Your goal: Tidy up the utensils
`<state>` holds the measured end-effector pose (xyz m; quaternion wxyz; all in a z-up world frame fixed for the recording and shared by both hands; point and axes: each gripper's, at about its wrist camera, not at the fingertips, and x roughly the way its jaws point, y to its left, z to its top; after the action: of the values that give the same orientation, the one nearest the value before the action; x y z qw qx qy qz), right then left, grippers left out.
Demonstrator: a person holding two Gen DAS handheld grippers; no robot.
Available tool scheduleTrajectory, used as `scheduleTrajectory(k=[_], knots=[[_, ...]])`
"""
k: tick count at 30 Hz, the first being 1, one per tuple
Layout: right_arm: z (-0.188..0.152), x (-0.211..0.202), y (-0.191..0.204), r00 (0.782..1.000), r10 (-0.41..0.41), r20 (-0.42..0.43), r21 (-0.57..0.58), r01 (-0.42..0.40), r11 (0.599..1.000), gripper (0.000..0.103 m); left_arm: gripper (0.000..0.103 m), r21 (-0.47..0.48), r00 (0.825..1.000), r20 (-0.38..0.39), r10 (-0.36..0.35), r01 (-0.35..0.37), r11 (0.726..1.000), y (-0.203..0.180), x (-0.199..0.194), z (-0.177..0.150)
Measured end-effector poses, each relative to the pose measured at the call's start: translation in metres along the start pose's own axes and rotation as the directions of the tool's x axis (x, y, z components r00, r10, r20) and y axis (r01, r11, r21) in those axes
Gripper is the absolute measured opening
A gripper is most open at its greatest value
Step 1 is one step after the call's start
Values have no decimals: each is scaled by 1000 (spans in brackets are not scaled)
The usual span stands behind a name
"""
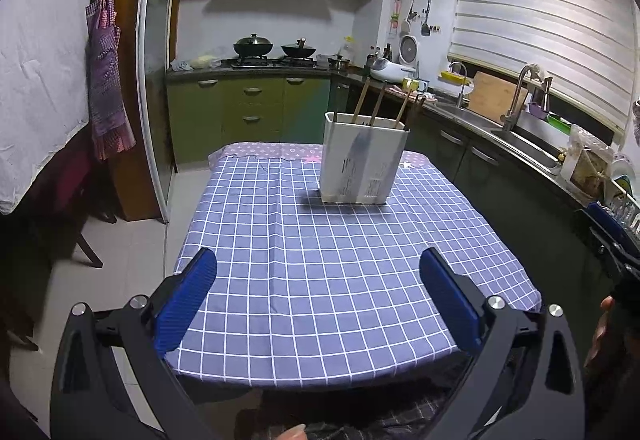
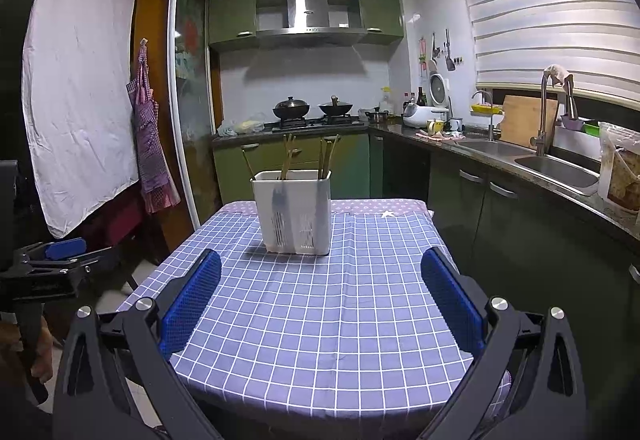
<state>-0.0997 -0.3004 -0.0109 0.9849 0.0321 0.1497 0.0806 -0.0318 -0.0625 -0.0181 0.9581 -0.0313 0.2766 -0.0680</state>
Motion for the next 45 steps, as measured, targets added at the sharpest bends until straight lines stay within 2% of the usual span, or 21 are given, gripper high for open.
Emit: scheduleTrajectory(k=[23,45], knots=[[0,2,0,1000,4,-4,2,-4,1000,99,97,-2,999,-32,-13,13,1000,-1,7,-2],[-4,6,-2,1000,6,-13,2,-6,1000,99,97,11,999,-38,18,-18,1000,-5,9,-4]])
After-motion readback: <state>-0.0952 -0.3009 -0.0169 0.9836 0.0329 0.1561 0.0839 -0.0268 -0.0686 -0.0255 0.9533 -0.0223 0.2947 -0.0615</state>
